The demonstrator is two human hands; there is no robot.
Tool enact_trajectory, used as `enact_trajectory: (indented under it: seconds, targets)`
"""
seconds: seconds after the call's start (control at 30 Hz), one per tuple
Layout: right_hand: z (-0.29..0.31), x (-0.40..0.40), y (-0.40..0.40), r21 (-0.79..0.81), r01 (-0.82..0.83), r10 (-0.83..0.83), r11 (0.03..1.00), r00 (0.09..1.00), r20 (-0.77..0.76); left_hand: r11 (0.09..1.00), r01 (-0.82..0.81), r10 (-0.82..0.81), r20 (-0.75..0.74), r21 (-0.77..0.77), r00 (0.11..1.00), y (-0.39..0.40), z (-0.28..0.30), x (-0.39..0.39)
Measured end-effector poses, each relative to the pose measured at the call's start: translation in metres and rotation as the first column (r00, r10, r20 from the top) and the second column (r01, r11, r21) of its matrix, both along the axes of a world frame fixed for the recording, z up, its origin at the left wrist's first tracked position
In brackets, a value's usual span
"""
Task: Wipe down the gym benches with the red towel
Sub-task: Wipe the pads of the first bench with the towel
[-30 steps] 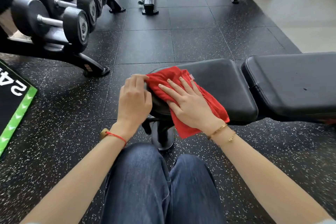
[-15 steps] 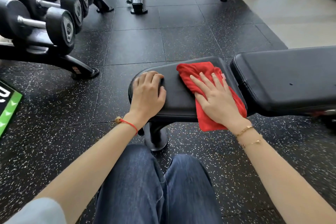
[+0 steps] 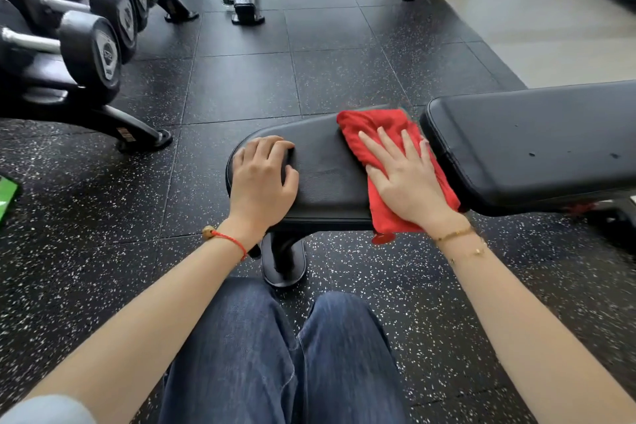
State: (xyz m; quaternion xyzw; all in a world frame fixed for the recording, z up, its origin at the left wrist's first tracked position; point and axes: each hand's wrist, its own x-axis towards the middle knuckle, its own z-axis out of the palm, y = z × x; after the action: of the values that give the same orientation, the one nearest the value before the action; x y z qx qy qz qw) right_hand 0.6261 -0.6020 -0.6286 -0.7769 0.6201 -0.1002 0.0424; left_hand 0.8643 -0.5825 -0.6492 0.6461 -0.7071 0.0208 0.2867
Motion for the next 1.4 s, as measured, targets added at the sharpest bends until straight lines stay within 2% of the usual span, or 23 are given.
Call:
enact_trajectory:
  seconds: [0.1,0.27,0.33,0.5,0.6,0.7,0.8,0.93,1.1,1.23,1.3,1.4]
  targets:
    - [-0.001,-0.01,0.003,0.015,0.01,-0.011,1.0,1.0,0.016,1.0,-0.005,0.005,0.001,0.001,1.0,0.0,0.0,-0.001]
    - [0.007,-0.005,-0.049,0.156,0.14,-0.154,0.978,0.985,0.082,0.999,-0.034,0.034,0.015,0.011,0.999,0.001,0.0,-0.005]
    - [0.011,0.006,-0.061,0.165,0.162,-0.174,0.973,0.983,0.057,0.999,-0.035,0.034,0.015,0.016,0.999,0.001,0.0,-0.006]
    - [0.007,0.041,-0.03,0.064,-0.041,0.041,0.997,0.999,0.004,0.999,-0.04,0.04,0.02,0.01,0.999,0.001,0.0,-0.005]
    - [0.002,0.033,-0.003,0.006,-0.12,0.12,0.993,0.993,-0.008,1.0,-0.024,0.024,0.016,0.005,1.0,0.001,-0.001,-0.003]
    - [0.001,0.008,0.001,-0.001,-0.08,0.08,0.997,0.997,-0.01,1.0,-0.01,0.01,0.006,0.003,1.0,0.002,-0.001,-0.001]
    - [0.001,-0.008,-0.019,0.073,0.051,-0.053,0.996,0.998,0.032,1.0,-0.014,0.014,0.001,0.004,1.0,0.002,-0.003,-0.002]
    - [0.008,0.007,-0.057,0.149,0.152,-0.161,0.977,0.986,0.051,1.0,-0.027,0.027,-0.01,-0.012,1.0,0.001,-0.003,-0.003]
    - [0.006,0.038,-0.041,0.09,-0.012,0.01,0.996,1.0,0.023,1.0,-0.026,0.026,-0.018,-0.006,0.999,0.002,-0.002,-0.004]
    - [-0.001,0.027,-0.004,-0.001,-0.125,0.125,0.992,0.992,0.004,1.0,-0.013,0.013,-0.029,-0.01,0.999,0.002,-0.001,-0.001]
    - [-0.001,0.011,-0.002,0.002,-0.116,0.116,0.993,0.993,0.001,1.0,-0.005,0.005,-0.03,-0.006,1.0,0.002,-0.001,-0.001]
    - [0.001,-0.009,-0.024,0.062,0.014,-0.016,0.998,0.999,0.032,1.0,0.004,-0.004,-0.04,-0.005,0.999,0.003,-0.002,0.001]
